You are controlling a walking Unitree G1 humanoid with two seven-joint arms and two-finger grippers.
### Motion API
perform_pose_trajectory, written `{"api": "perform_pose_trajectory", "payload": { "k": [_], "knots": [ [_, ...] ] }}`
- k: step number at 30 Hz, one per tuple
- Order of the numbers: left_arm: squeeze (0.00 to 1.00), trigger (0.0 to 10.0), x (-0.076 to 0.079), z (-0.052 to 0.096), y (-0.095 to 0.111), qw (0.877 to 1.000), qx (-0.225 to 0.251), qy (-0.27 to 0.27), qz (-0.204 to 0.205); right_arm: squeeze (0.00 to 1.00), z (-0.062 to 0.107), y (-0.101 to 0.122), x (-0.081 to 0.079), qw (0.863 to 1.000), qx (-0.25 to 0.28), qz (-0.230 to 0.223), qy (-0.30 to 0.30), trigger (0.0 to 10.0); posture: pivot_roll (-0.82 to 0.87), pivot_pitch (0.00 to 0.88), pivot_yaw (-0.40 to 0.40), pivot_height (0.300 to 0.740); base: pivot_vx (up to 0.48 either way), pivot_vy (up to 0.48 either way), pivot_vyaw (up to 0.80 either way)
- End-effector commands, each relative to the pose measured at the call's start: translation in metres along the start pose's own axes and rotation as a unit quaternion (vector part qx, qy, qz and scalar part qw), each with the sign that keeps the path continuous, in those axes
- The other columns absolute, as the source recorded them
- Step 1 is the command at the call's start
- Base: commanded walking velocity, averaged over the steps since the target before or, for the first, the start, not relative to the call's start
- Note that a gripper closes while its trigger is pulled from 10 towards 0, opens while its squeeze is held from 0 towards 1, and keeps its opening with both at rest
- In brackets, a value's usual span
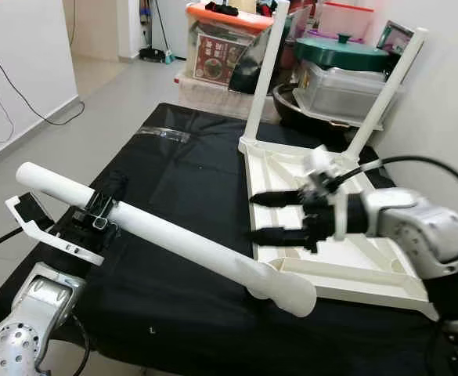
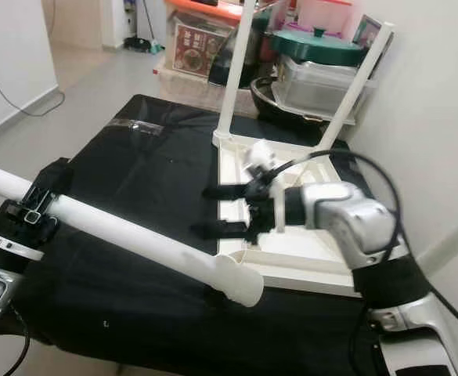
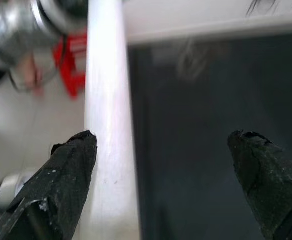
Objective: Building children table
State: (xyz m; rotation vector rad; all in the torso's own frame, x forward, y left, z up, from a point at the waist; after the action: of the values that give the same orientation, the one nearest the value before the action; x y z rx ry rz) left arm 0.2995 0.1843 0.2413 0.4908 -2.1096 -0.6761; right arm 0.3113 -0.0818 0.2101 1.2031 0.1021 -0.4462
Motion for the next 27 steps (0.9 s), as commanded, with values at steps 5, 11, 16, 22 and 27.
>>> {"api": "perform_pose_trajectory", "payload": {
  "k": [5, 11, 16, 22, 27],
  "knots": [
    [0.00, 0.0, 0.009, -0.003, -0.014, 0.999, -0.033, -0.015, -0.030, 0.00, -0.025, -0.015, -0.025, 0.997, -0.080, -0.003, 0.020, 10.0, 0.07, 0.000, -0.153, 0.740, 0.000, 0.000, 0.00],
    [0.00, 0.0, 0.011, -0.007, -0.021, 0.998, -0.046, -0.018, -0.047, 0.00, -0.031, -0.028, -0.031, 0.992, -0.127, 0.003, 0.021, 10.0, 0.07, 0.000, -0.156, 0.740, 0.000, 0.000, 0.00],
    [0.00, 0.0, 0.010, -0.010, -0.024, 0.996, -0.054, -0.018, -0.063, 0.00, -0.039, -0.042, -0.030, 0.988, -0.155, 0.009, 0.008, 10.0, 0.07, 0.000, -0.154, 0.740, 0.000, 0.000, 0.00],
    [0.00, 0.0, 0.014, -0.016, -0.031, 0.995, -0.063, -0.028, -0.069, 0.00, -0.062, -0.057, -0.013, 0.982, -0.181, 0.037, -0.046, 10.0, 0.07, 0.000, -0.152, 0.740, 0.000, 0.000, 0.00],
    [0.00, 0.0, 0.015, -0.017, -0.031, 0.995, -0.064, -0.030, -0.071, 0.00, -0.067, -0.058, -0.010, 0.981, -0.182, 0.040, -0.054, 10.0, 0.08, 0.000, -0.154, 0.740, 0.000, 0.000, 0.00]
  ]
}}
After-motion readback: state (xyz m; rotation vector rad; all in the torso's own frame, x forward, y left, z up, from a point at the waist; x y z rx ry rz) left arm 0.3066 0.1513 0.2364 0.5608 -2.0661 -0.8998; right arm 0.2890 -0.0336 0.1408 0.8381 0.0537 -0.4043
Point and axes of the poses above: a point about 5 cm out from each wrist's last joint towards the gripper, its own z axis pointing back from the gripper into the wrist, its own y axis along the axis of the wrist's last joint, x = y × z, the point moved 6 cm from there along -z, pointing out of the wrist towards the gripper, and after that the axes turned 15 degrees about -z, right-handed, at the moved point
